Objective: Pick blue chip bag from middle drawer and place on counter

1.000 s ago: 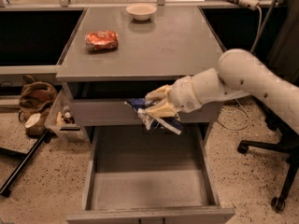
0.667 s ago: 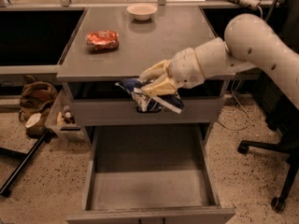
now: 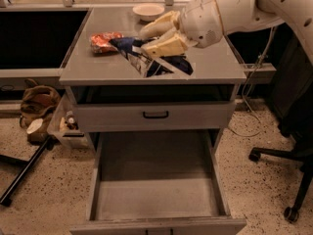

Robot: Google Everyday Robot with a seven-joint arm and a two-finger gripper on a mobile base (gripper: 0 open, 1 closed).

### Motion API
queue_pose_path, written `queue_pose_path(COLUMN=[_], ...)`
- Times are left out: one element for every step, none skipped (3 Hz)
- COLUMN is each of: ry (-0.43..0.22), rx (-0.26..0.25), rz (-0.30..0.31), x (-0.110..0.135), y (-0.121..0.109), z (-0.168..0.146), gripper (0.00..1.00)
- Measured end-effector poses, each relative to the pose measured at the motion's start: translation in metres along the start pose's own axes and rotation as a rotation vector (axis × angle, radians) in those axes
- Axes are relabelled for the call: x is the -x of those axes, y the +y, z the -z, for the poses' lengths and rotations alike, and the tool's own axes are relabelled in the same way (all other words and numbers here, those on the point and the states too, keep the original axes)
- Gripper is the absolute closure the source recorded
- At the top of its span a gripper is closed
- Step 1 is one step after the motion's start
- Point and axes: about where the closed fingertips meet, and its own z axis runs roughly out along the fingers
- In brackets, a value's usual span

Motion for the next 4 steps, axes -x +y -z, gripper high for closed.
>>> queue_pose_path(ry=[-0.029, -0.017, 0.030, 0.077], rx=[-0.056, -0.128, -0.123, -0.072], rz=[0.090, 0.124, 0.105, 0.062], x=[0.026, 0.020, -0.004, -0.046], y=[-0.022, -0.067, -0.099, -0.101], z=[-0.004, -0.043, -0.103, -0.157], gripper=[1.00, 1.00, 1.00, 1.00])
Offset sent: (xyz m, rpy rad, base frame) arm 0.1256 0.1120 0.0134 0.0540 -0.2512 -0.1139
